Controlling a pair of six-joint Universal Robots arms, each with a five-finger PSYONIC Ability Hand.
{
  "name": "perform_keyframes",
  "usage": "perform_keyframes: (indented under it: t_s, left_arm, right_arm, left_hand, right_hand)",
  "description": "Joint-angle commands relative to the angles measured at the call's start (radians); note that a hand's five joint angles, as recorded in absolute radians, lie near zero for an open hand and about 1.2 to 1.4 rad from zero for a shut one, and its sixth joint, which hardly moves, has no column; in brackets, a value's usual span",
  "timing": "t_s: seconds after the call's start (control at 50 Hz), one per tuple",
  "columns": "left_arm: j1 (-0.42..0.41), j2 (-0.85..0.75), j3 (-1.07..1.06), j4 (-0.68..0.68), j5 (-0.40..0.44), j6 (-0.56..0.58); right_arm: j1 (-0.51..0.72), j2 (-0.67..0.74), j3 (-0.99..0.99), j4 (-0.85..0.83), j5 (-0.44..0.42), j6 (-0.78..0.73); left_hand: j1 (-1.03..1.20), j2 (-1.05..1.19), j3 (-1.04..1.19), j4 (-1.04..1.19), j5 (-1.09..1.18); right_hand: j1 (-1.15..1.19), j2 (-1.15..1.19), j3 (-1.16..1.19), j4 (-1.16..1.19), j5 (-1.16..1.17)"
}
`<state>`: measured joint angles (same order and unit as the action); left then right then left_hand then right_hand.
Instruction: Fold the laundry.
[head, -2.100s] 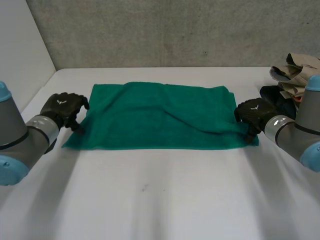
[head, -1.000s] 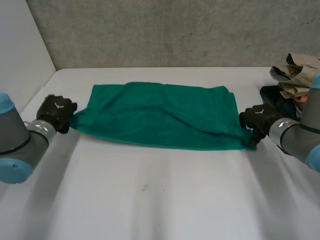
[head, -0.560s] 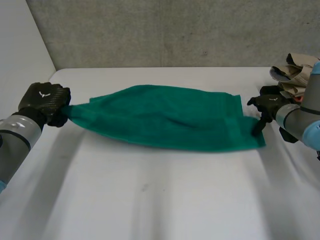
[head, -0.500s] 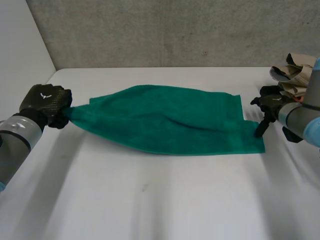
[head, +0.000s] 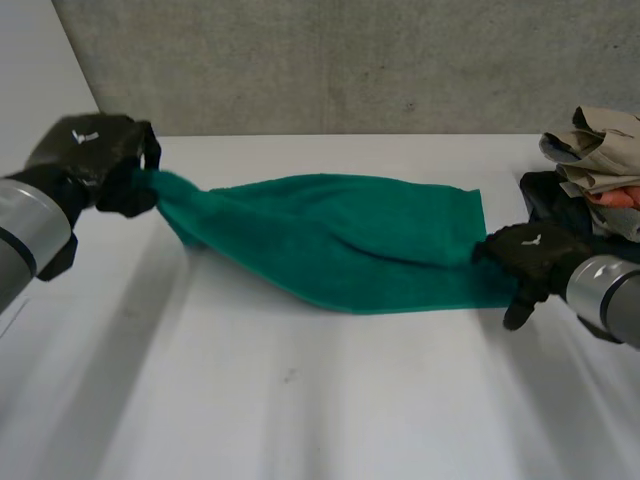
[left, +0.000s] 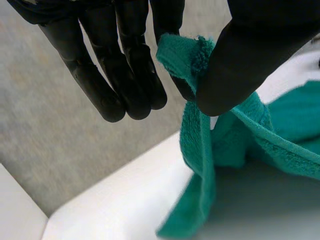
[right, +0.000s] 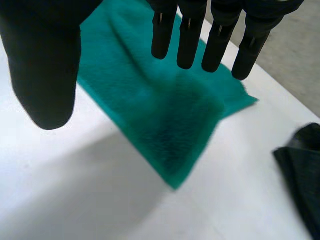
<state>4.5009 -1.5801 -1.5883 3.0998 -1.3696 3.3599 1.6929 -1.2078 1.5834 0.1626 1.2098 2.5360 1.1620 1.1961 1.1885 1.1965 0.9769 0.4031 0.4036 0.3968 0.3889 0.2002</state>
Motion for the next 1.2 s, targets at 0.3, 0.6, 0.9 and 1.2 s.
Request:
perform_keyframes:
  t_s: [0.3, 0.6, 0.9, 1.2]
  left_arm:
    - [-0.029, 0.034, 0.203, -0.072, -0.081, -0.083]
    - [-0.036, 0.005, 0.235, -0.092, -0.097, -0.083]
    - [0.037, 0.003, 0.130, -0.125, -0.114, -0.010]
    - [0.092, -0.332, 0.017, -0.280, -0.080, 0.470]
  right_arm:
    - [0.033, 0.287, -0.157, -0.150, 0.031, 0.038]
    - [0.036, 0.333, -0.211, -0.210, 0.033, 0.044]
    - [-0.004, 0.162, -0.246, 0.038, 0.045, 0.095]
    - [-0.069, 0.137, -0.380, 0.790, 0.120, -0.335]
  left_hand:
    - [0.234, 0.200, 0.208, 0.200, 0.245]
    - [0.234, 0.200, 0.208, 0.200, 0.245]
    - [0.234, 0.200, 0.208, 0.200, 0.245]
    - [0.234, 0.200, 0.208, 0.200, 0.245]
  right_hand:
    - [0.085, 0.085, 0.091, 0.099, 0.114]
    - [0.420, 0.420, 0.426, 0.434, 0.449]
    - [0.993, 0.993, 0.999, 1.007, 1.022]
    - [0.993, 0.993, 0.999, 1.007, 1.022]
